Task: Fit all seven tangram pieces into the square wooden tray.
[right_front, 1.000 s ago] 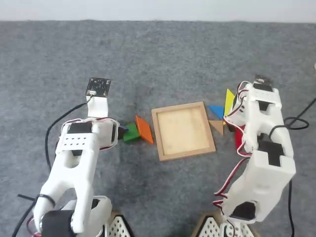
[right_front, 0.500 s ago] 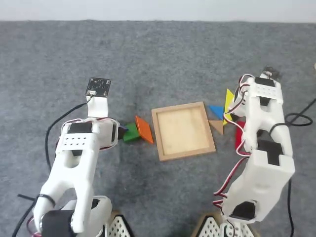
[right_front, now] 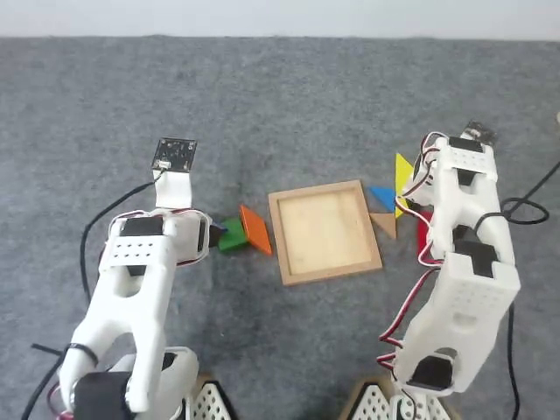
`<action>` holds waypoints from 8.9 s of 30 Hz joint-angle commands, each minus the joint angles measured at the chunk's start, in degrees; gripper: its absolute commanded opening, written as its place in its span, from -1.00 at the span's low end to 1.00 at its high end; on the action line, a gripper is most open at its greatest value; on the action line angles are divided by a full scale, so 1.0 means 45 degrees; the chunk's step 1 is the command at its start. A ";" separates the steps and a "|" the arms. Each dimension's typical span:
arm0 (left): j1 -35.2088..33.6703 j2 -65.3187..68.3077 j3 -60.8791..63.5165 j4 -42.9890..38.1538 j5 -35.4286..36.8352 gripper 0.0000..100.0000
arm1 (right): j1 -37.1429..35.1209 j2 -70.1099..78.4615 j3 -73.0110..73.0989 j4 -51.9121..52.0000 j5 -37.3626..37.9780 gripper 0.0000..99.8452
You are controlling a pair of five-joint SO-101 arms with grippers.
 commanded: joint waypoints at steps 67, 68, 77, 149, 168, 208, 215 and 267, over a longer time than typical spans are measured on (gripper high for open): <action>-0.0137 -0.0039 0.0322 -0.0567 0.0078 -0.56 | 0.1221 -1.0168 1.0686 0.0908 1.5668 -0.54; -0.0137 -0.0039 0.0322 -0.0567 0.0078 -0.56 | 0.1221 -0.9934 1.0628 0.0850 1.5766 -0.54; -0.0430 -0.0039 0.0342 -0.0567 0.0078 -0.56 | 0.2022 -0.6554 0.9338 -0.0654 1.5785 -0.54; -0.1270 -0.0059 0.0518 -0.1172 0.0078 -0.56 | 0.6144 -0.6808 0.8088 -0.0400 1.7172 -0.23; -0.1289 -0.0098 0.0518 -0.1172 0.0078 -0.56 | 0.6789 -0.5597 0.6642 0.0850 1.7641 -0.23; -0.1289 -0.0117 0.0518 -0.1172 0.0078 -0.56 | 0.6652 -0.4542 0.6447 0.0068 1.7289 -0.75; -0.1289 -0.0098 0.0518 -0.1172 0.0078 -0.56 | 0.5284 -0.4542 0.4728 0.1885 1.5805 -0.75; -0.1211 -0.0137 0.0518 -0.1172 0.0078 -0.56 | -0.1162 -0.4132 -0.2989 0.4796 1.1683 -0.75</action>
